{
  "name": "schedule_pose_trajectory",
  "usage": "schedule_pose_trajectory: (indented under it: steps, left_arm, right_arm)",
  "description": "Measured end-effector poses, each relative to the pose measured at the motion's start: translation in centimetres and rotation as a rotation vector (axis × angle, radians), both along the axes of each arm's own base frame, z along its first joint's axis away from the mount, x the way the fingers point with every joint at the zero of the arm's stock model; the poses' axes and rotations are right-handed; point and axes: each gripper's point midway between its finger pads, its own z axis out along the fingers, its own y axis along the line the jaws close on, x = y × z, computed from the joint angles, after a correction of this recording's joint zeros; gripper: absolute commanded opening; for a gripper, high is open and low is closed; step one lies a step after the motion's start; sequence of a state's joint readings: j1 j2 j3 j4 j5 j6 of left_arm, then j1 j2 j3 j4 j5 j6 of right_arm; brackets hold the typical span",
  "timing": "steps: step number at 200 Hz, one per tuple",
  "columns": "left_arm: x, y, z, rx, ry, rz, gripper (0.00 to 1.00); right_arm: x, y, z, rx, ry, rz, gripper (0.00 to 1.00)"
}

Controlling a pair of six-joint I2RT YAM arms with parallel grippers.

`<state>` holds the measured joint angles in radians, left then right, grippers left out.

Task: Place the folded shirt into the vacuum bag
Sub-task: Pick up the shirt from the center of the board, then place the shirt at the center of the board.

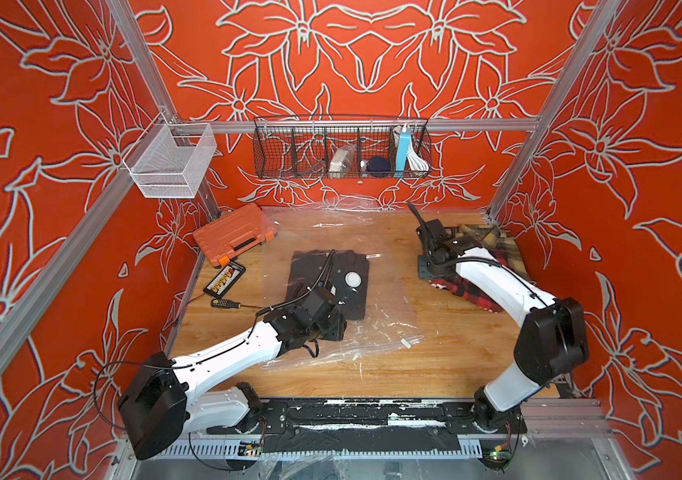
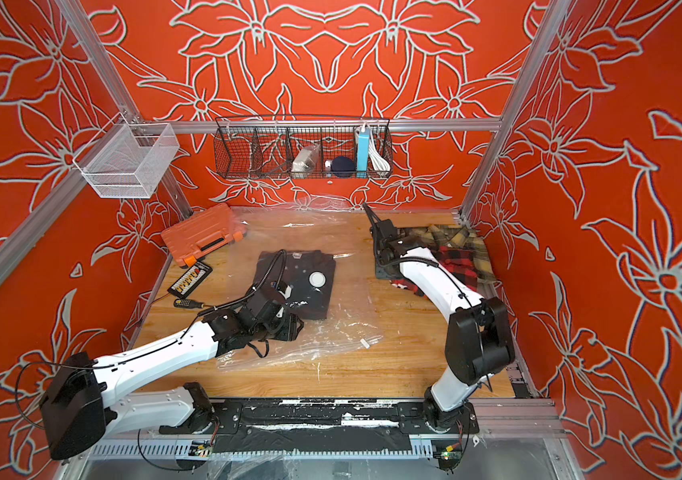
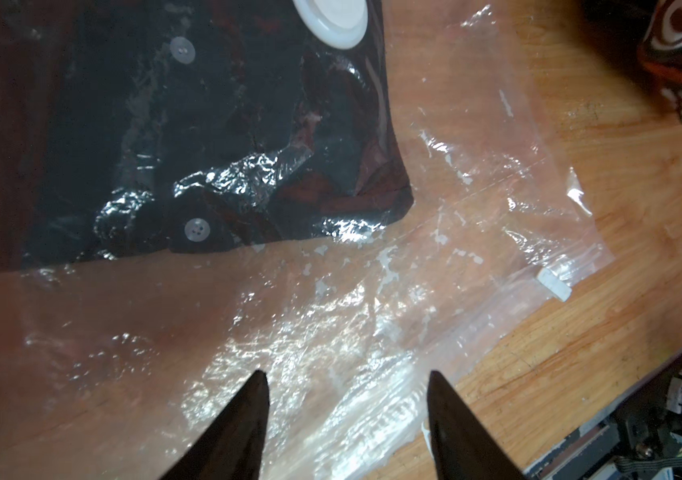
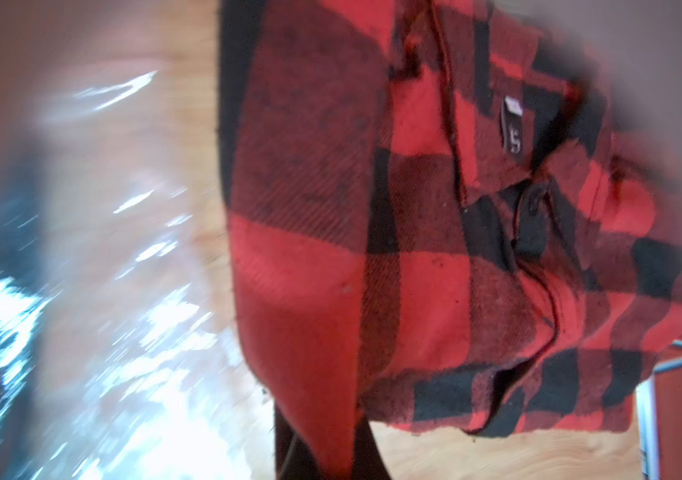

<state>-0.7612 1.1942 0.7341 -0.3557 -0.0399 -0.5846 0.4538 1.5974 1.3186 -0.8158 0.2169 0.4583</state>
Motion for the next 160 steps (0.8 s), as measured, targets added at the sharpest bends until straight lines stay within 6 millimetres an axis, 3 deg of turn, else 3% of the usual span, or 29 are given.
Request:
schedule_pose_trajectory:
  steps: [23, 51, 88, 132, 160]
  left_arm:
    - [0.6, -0.6, 0.5, -0.006, -0.001, 0.003, 0.60]
    - [1.3, -1.2, 0.5, -0.002, 0.011, 0.010, 0.61]
    - [1.3, -1.2, 1.0, 0.017, 0.030, 0.012, 0.61]
    - [1.7, -0.9, 2.4, 0.027, 0.024, 0.015, 0.61]
    - [3.3, 0.8, 3.6, 0.024, 0.008, 0.067, 0.61]
  right_arm:
    - [-3.1, 4.3, -1.2, 0.024, 0.048, 0.125, 0.00]
    - [-5.0, 8.0, -3.8, 0.039, 0.124, 0.218, 0.00]
    - [-6.7, 9.3, -7.0, 0.102, 0.196, 0.231, 0.00]
    - [-7.0, 11.4, -8.2, 0.153, 0.224, 0.250, 0.00]
    - [-7.5, 13.0, -8.2, 0.191, 0.239, 0.262, 0.00]
